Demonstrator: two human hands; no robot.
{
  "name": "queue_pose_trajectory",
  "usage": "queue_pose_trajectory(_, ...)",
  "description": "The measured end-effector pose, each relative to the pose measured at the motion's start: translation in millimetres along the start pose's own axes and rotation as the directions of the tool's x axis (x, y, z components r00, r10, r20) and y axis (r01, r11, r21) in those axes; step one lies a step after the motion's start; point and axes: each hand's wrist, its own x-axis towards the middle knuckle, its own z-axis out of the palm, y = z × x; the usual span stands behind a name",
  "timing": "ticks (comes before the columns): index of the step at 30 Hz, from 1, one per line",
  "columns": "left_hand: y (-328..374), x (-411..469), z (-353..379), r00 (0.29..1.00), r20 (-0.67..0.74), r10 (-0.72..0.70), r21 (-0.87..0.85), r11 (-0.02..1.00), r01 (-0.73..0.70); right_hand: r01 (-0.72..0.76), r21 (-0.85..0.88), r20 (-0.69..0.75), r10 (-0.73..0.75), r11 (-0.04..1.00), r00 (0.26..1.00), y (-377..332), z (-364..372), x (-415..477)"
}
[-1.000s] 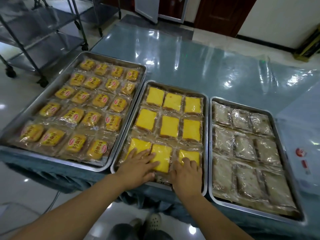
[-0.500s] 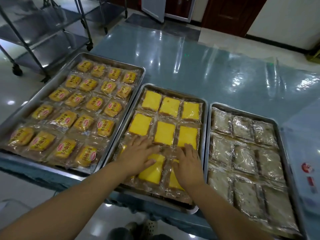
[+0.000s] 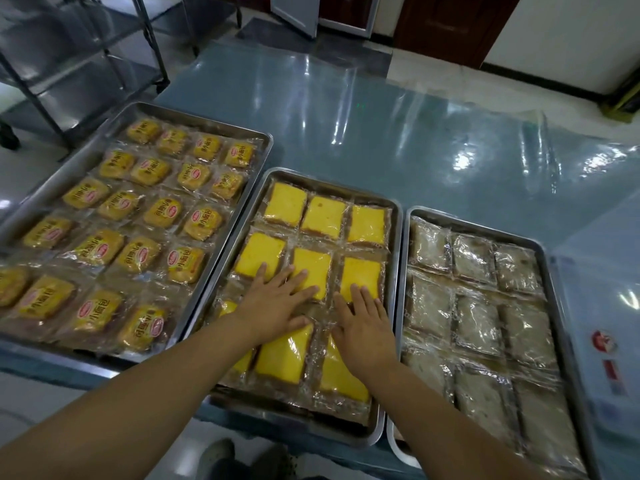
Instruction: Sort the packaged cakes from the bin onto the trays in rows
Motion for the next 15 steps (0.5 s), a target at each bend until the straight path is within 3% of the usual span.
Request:
queue_pose_trajectory(5,-1,-2,-4,1.0,0.022,0.014,-0.057,0.998,-0.013,-0.035,0.037,0.014,0.034,0.999,0.999,-7,-6,-2)
queue_pose_trajectory(15,-51,-40,-21,0.99,-0.068,0.125,-0.179,0.974,-0.136,-0.214,0.087,-0.055,0.219,0.973,0.974,-64,-23,-22)
